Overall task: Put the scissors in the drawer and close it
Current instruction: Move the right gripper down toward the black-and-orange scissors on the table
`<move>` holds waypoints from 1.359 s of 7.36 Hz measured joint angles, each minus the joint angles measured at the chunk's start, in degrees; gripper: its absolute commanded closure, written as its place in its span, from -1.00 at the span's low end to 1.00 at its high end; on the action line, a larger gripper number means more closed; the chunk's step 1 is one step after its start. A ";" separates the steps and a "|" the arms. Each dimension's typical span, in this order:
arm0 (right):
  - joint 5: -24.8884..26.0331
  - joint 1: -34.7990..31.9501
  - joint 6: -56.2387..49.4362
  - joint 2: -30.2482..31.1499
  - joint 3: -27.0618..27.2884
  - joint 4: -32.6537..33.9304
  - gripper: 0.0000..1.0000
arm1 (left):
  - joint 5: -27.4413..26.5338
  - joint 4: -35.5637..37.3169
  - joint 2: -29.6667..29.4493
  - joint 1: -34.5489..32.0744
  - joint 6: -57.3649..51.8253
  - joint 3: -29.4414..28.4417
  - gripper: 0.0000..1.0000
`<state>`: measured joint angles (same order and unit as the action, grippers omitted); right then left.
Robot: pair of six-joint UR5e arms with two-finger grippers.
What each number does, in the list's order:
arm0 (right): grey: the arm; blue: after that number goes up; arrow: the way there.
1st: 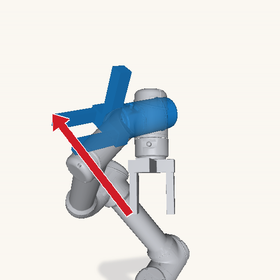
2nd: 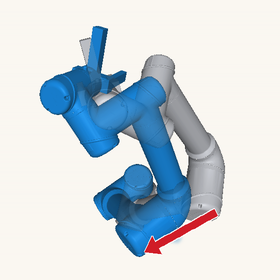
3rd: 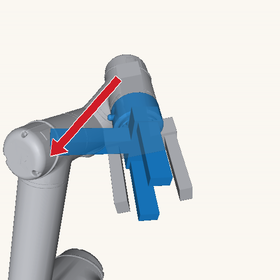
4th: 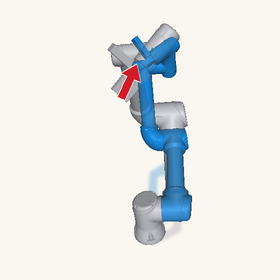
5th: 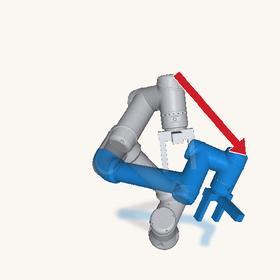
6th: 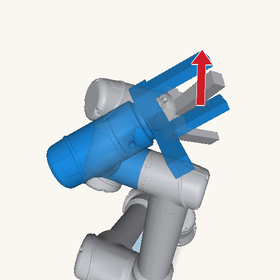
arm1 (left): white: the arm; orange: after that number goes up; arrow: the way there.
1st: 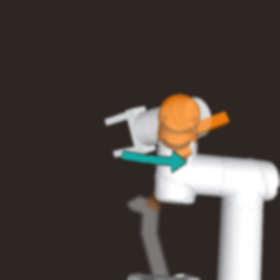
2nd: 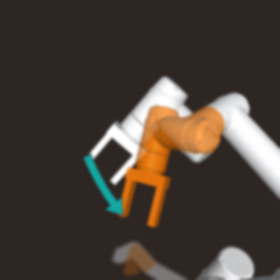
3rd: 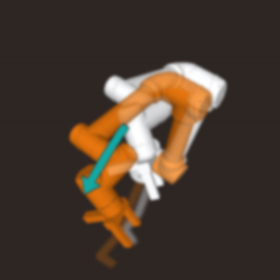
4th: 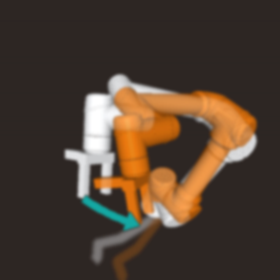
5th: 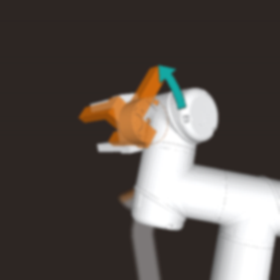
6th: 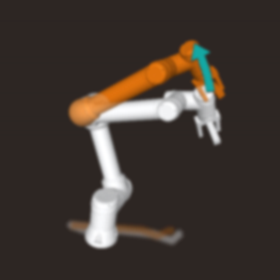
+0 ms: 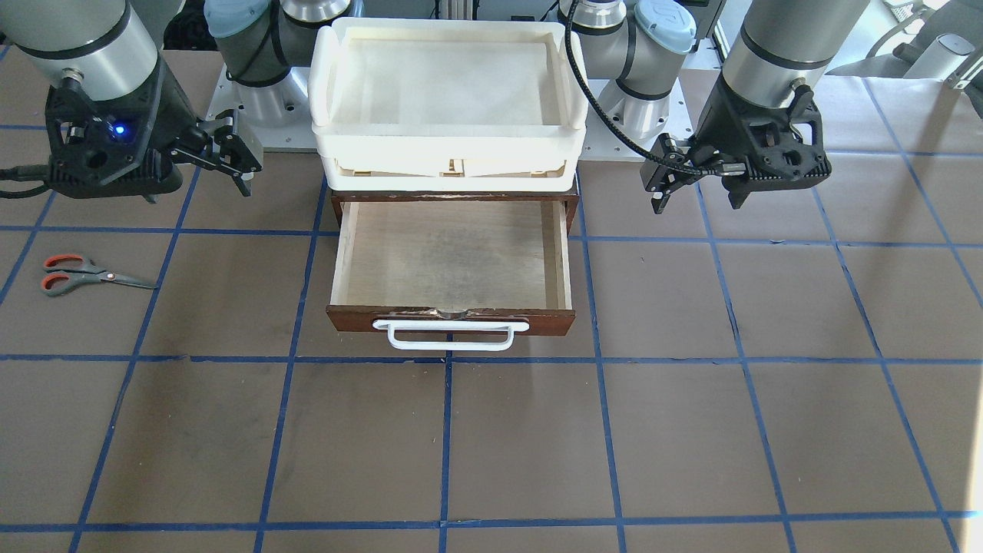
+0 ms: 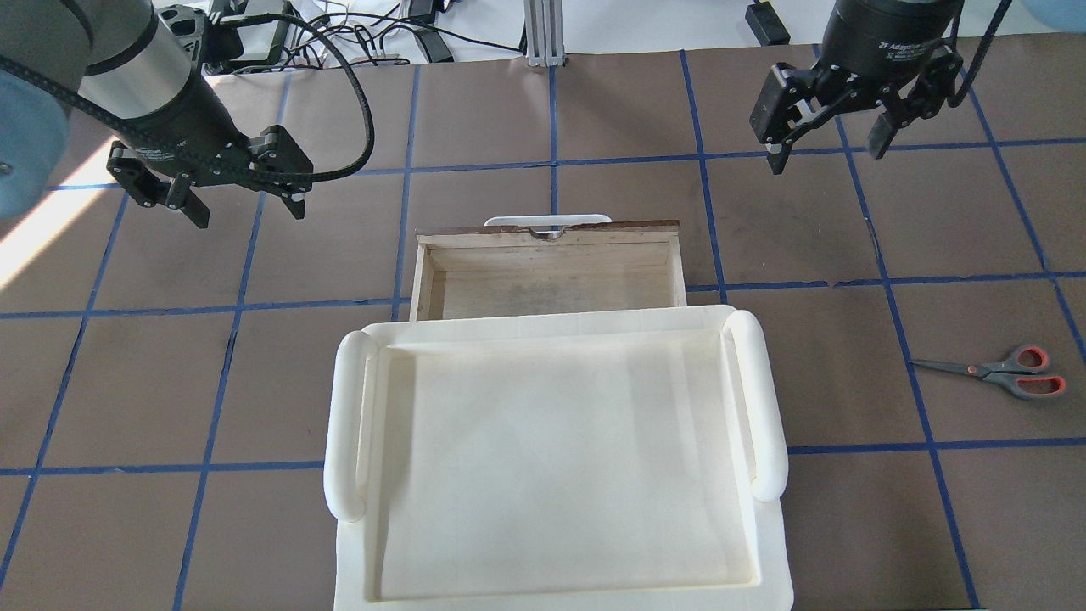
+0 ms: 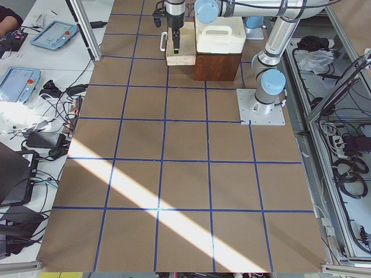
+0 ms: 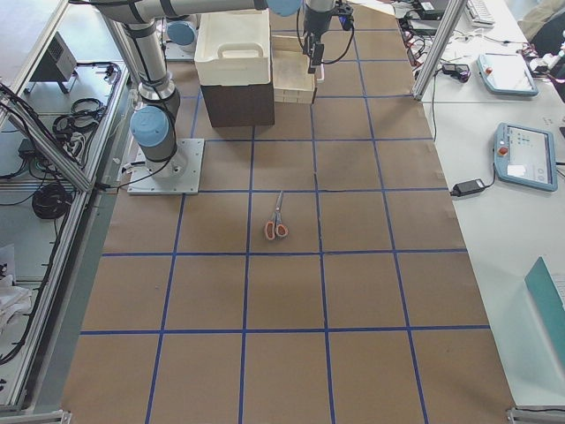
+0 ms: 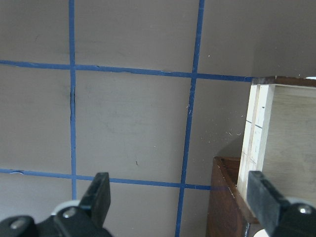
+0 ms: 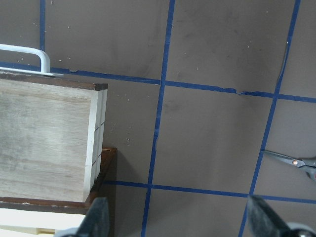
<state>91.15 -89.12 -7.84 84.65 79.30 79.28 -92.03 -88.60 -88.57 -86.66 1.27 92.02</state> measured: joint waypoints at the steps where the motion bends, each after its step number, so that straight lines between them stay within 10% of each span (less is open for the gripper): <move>1: 0.00 0.01 -0.06 0.01 0.13 -0.02 -1.00 | -0.01 -0.02 -0.02 0.00 -0.07 0.01 -1.00; 5: 0.07 0.56 -7.82 0.31 1.47 0.09 -0.93 | -0.12 -0.14 0.10 -0.03 -0.37 0.09 -1.00; 10: 2.52 10.18 -48.68 1.54 7.15 0.71 -0.85 | -0.22 -0.21 0.32 0.00 -0.73 0.09 -1.00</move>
<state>93.67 -78.94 -56.52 86.19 86.46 79.99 -92.25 -88.81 -88.26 -86.66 0.55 92.11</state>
